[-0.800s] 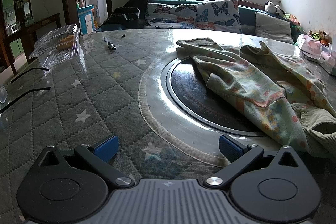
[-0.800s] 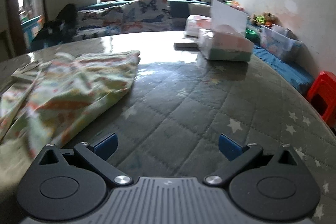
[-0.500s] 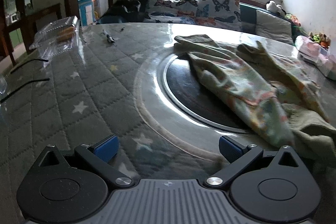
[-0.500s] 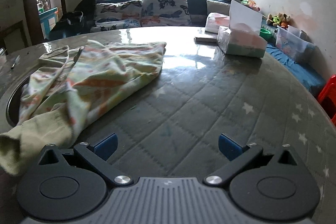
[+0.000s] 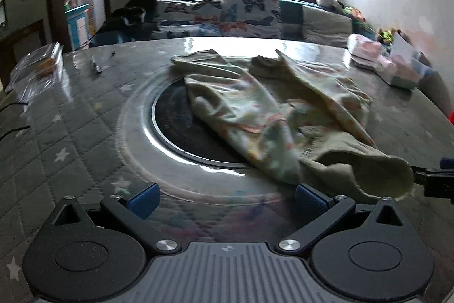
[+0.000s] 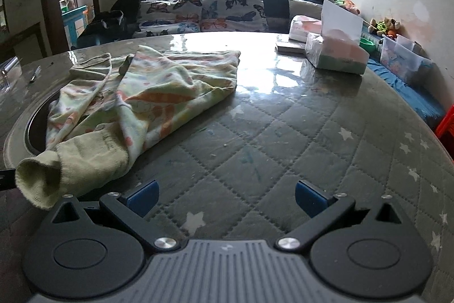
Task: Fold clothes
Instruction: 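Move both grippers over the crumpled floral shirt toward its hem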
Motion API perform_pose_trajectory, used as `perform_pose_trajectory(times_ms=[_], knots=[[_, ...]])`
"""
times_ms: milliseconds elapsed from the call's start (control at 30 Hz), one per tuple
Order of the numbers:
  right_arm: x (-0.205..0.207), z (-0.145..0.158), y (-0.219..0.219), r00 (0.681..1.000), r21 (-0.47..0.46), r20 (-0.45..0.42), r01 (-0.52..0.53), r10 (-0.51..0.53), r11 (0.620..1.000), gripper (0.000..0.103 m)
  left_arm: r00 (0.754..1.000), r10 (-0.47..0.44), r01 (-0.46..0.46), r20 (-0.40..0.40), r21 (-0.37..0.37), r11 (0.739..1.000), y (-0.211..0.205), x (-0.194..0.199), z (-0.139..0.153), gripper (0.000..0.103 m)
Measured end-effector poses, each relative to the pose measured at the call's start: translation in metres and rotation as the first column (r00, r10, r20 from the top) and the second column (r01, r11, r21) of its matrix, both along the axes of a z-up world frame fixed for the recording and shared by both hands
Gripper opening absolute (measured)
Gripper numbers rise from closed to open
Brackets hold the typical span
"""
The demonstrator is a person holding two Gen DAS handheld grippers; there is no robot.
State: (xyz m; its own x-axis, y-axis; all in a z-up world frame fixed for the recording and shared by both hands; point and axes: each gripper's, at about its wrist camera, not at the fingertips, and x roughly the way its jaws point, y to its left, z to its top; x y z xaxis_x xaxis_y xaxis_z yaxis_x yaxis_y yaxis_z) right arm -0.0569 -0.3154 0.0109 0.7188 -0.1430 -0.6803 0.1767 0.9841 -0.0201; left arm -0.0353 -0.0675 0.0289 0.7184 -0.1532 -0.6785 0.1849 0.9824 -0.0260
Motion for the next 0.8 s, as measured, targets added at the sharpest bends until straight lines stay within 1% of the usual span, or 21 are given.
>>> perform_pose_trajectory(times_ms=[233, 500, 800], knots=[[-0.007, 0.003, 0.006, 0.999, 0.004, -0.01, -0.032, 0.032, 0.999, 0.103, 0.999, -0.046, 0.046, -0.011, 0.03, 0.998, -0.016, -0.003, -0.001, 0.103], [-0.008, 0.004, 0.011, 0.999, 0.004, -0.019, -0.05, 0.05, 0.999, 0.103, 0.997, -0.068, 0.07, -0.035, 0.064, 0.995, -0.023, -0.003, -0.002, 0.103], [-0.007, 0.005, 0.015, 0.998, 0.003, -0.02, -0.059, 0.059, 0.998, 0.103, 0.995, -0.086, 0.09, -0.052, 0.076, 0.993, -0.028, -0.002, -0.003, 0.103]])
